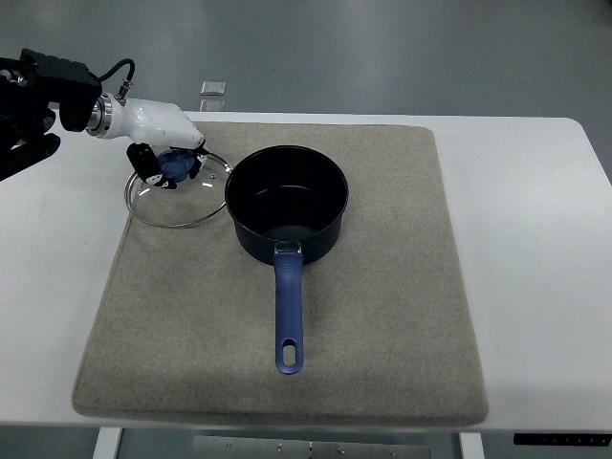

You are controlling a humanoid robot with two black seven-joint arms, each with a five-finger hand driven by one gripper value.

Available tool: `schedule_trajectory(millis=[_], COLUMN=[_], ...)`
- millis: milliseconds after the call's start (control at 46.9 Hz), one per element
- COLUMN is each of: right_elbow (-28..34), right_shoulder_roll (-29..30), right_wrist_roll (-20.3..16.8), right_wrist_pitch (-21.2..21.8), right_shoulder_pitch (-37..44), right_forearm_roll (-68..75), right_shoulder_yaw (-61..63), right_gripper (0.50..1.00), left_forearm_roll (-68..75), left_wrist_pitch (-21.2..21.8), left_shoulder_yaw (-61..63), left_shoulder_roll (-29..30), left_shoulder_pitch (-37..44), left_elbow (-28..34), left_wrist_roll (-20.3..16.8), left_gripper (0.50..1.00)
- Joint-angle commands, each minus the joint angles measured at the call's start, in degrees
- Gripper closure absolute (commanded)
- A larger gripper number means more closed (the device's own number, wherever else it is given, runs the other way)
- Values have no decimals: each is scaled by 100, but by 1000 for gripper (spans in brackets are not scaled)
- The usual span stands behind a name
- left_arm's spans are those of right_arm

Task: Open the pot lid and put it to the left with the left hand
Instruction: 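Open the left hand and release the blue knob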

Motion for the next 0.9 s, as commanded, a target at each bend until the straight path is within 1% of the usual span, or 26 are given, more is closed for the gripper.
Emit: schedule_trajectory(millis=[0,149,299,534,875], right_elbow=[0,0,0,0,0], right_shoulder_roll=[0,0,0,0,0], right_wrist_roll=[0,0,0,0,0], right_wrist_pitch=[0,0,0,0,0], right_shoulder_pitch=[0,0,0,0,0], right_forearm_roll=[4,-4,4,-4,-4], right_shoulder_yaw=[0,0,0,0,0], right_gripper=[583,583,583,583,583], left_forearm_roll=[-14,-14,-6,-6,-23], left_wrist_pitch=[38,74,267,364,372], left_shoulder_yaw=[-8,1,1,1,-8], left_shoulder_roll=[-52,-61,-149,-166,-175], left_shoulder_pitch=[1,44,211,264,238], left_elbow=[19,45,186,300,230], left_wrist_roll=[0,0,0,0,0], left_gripper=[1000,1000,1000,1000,1000])
